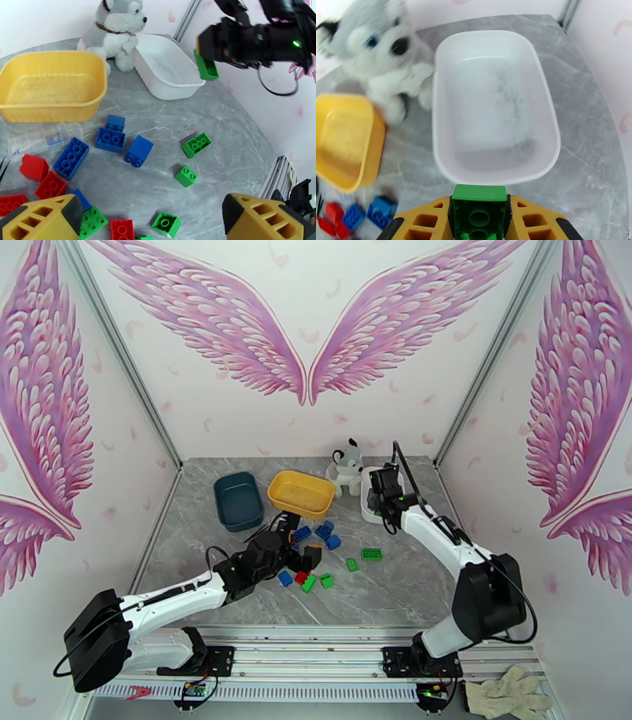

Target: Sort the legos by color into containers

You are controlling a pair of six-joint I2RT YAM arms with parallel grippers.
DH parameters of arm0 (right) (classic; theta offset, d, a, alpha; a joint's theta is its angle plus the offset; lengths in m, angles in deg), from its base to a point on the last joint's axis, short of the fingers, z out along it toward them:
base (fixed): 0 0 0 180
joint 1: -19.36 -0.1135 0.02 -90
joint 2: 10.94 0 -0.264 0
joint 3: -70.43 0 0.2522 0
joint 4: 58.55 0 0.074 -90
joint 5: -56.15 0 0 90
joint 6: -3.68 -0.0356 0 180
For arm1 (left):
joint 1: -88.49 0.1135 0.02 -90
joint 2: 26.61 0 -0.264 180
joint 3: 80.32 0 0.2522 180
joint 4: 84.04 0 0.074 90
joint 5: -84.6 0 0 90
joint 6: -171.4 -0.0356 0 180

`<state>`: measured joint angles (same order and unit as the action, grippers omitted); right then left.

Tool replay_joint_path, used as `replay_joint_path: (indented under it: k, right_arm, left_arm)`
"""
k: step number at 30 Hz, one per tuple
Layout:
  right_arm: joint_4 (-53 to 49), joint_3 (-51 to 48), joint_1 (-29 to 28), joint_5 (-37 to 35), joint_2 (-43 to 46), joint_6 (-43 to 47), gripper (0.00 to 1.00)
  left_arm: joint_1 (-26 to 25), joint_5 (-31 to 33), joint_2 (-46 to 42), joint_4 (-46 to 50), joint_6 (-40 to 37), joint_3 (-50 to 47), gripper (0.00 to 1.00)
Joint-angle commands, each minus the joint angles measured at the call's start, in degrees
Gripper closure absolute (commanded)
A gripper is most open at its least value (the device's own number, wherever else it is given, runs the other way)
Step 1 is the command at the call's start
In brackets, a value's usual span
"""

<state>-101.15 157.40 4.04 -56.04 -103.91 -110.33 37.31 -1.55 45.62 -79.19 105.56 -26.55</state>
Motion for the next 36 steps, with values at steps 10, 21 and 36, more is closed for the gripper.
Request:
replay_joint_path:
  k: [10,21,36]
  right_arm:
    - [-6.24,15.69,3.64,-1.56,-12.26,-0.23,0.25]
    - [-1.66,-4.67,-3.51,20.6,6.82,-3.66,0.3]
    - [1.96,-32.08,-14.31,21.67,20.62,-5.99,0.28]
  left_arm:
    - [-0.32,2.39,-4.41,1.96,-4.12,0.35,0.01]
    - [1.78,2.97,-1.38,3.18,-1.0,1.04,0.01]
    - [7.97,-0.59,2.67,2.67,3.34,0.61,0.01]
